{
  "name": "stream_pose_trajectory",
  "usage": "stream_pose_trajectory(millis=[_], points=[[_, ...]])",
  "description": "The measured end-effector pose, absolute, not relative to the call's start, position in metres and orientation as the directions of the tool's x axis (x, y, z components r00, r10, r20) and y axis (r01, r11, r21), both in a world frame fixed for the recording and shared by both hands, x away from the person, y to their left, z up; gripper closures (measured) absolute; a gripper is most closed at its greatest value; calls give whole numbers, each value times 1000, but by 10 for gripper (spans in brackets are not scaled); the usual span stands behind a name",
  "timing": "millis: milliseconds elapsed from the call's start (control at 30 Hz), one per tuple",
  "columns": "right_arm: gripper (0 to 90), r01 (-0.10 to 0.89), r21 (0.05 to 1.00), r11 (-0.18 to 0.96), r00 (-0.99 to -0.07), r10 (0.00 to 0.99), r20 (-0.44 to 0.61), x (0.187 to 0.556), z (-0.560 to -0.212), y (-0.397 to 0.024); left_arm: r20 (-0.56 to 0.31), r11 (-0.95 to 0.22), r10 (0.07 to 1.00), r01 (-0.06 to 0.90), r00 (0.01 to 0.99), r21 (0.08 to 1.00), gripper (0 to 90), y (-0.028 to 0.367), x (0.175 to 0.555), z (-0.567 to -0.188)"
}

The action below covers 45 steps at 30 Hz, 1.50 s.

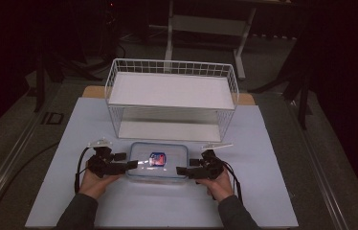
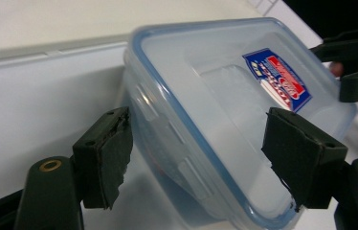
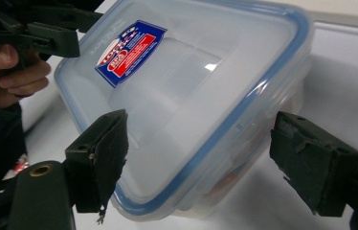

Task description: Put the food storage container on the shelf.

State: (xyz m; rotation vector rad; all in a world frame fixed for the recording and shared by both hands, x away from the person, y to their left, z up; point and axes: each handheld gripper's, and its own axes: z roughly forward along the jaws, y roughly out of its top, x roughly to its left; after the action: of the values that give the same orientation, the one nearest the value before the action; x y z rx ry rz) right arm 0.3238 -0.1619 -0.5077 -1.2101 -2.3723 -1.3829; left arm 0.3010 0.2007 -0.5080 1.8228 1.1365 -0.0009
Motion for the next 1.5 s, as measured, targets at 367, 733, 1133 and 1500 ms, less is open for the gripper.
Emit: stream_pose_trajectory(millis=[367, 733, 1133, 1500], points=[[241, 734, 642, 221, -639, 546, 542, 328, -512, -167, -571, -30, 635, 755, 520, 655, 297, 208, 307, -517], [259, 788, 588, 182, -587, 507, 631, 331, -519, -170, -647, 6, 593, 801, 479, 598, 303, 213, 309, -523], [320, 807, 570, 153, -560, 503, 658, 325, -518, -175, -606, -8, 619, 776, 499, 631, 518, 220, 295, -513], [343, 796, 596, 110, -566, 486, 666, 323, -518, -175, -602, 29, 646, 773, 469, 634, 440, 216, 294, -515]])
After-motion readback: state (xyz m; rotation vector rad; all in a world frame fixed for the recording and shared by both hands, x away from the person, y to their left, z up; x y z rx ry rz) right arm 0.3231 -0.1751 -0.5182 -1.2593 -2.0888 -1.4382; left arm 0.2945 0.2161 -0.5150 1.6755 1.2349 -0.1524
